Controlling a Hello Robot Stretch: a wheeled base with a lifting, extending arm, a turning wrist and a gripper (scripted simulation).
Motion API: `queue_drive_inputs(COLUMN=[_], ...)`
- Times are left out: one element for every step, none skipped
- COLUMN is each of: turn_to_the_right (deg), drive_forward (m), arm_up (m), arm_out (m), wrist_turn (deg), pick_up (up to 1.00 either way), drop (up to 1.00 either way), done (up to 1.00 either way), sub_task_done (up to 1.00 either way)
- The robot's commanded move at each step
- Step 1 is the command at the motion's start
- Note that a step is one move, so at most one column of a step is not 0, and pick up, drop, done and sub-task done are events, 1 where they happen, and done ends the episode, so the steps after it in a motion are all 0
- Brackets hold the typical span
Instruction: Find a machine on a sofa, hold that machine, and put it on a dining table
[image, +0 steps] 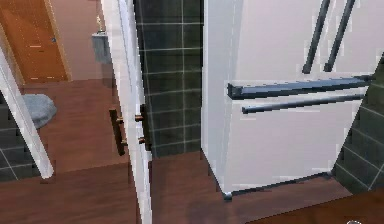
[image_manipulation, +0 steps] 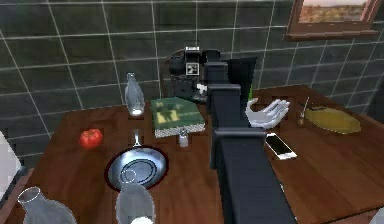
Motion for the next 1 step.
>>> queue_drive_inputs(turn_to_the_right=[0.0], drive_forward=[0.00], arm_up=[0.00], arm_out=[0.00], wrist_turn=[0.0], pick_up=[0.00], drop=[0.00], done=[1.00], sub_task_done=[0.00])
